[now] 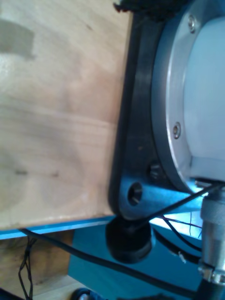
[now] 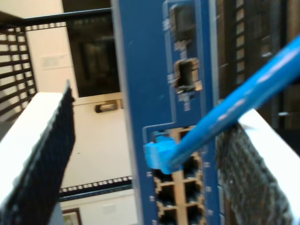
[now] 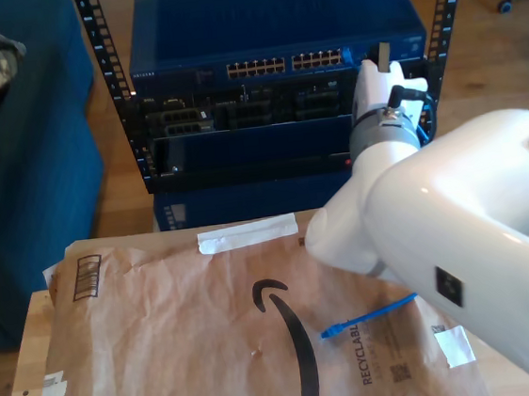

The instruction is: Grab the cable and plug it in

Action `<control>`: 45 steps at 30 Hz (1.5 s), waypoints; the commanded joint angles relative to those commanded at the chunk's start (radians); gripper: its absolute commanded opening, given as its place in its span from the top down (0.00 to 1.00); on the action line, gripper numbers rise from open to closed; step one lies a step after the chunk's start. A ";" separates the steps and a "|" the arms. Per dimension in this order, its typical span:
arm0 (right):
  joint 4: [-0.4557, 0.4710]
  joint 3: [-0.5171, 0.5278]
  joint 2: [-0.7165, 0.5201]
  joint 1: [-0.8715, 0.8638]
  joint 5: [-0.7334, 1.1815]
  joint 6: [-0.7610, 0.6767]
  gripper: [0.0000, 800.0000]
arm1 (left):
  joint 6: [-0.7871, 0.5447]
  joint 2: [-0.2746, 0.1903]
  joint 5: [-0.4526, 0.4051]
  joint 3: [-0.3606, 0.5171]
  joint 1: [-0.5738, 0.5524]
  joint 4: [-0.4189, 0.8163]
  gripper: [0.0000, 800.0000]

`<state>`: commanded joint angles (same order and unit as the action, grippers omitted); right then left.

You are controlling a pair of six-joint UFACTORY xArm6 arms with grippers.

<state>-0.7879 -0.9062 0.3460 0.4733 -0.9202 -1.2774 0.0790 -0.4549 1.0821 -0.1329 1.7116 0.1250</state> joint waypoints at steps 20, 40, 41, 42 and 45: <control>0.015 0.431 -0.588 -0.233 0.529 0.496 0.16 | 0.000 -0.002 -0.002 0.002 0.000 0.000 0.00; 0.051 0.605 -0.985 -1.263 1.505 1.384 0.01 | 0.000 0.000 0.000 0.000 0.000 0.000 0.00; 0.078 0.605 -0.984 -1.318 1.542 1.407 0.01 | 0.000 -0.002 0.000 0.000 0.000 0.000 0.00; 0.112 0.600 -0.980 -1.372 1.580 1.430 0.01 | -0.002 -0.002 0.000 0.000 0.000 0.000 0.00; 0.213 0.583 -0.977 -1.537 1.722 1.467 0.01 | 0.000 0.000 0.000 0.000 0.000 0.000 0.00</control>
<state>-0.5746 -0.3232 -0.6314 -1.0641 0.8013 0.1895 0.0790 -0.4549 1.0821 -0.1329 1.7116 0.1250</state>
